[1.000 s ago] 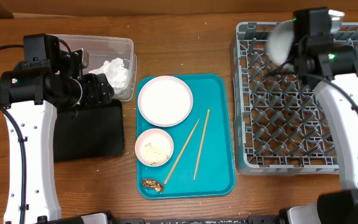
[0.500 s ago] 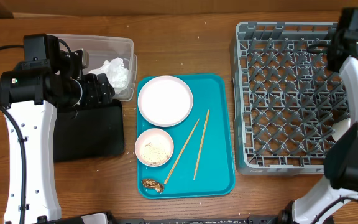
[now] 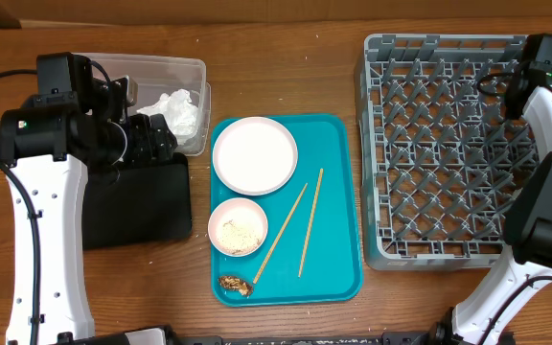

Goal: Sort waste into correct bins and load items into the dishwasher
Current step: 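Carry the grey bowl into the dish rack and release it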

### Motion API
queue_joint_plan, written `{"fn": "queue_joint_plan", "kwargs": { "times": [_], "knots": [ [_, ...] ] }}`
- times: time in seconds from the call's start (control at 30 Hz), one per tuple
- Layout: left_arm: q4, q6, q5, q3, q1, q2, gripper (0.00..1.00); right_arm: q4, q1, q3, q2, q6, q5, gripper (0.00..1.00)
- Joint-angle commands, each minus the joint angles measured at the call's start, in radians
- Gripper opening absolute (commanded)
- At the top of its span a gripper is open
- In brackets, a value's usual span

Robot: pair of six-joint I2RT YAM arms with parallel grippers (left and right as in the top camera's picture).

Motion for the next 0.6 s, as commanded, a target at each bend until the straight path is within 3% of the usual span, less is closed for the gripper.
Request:
{"fn": "queue_joint_plan", "kwargs": {
  "times": [0.0, 0.17, 0.27, 0.3, 0.33, 0.57],
  "knots": [
    [0.0, -0.008, -0.001, 0.009, 0.001, 0.003, 0.82, -0.004, 0.032, 0.0, 0.011, -0.003, -0.11, 0.04],
    [0.0, -0.008, 0.003, 0.009, 0.001, 0.003, 0.82, -0.081, 0.082, 0.0, 0.011, -0.003, -0.16, 0.06],
    [0.0, -0.007, 0.003, 0.009, 0.001, 0.003, 0.82, -0.134, 0.106, 0.0, 0.011, -0.003, -0.207, 0.29],
    [0.0, -0.007, 0.003, 0.009, 0.001, 0.003, 0.82, -0.152, 0.113, 0.0, 0.01, -0.002, -0.216, 0.32],
    [0.0, -0.007, 0.003, 0.009, 0.001, 0.003, 0.82, -0.179, 0.122, 0.001, 0.01, 0.017, -0.216, 0.44],
    [0.0, -0.007, 0.002, 0.009, 0.001, 0.003, 0.82, -0.261, 0.132, 0.003, -0.062, 0.016, -0.285, 0.46]
  ]
}}
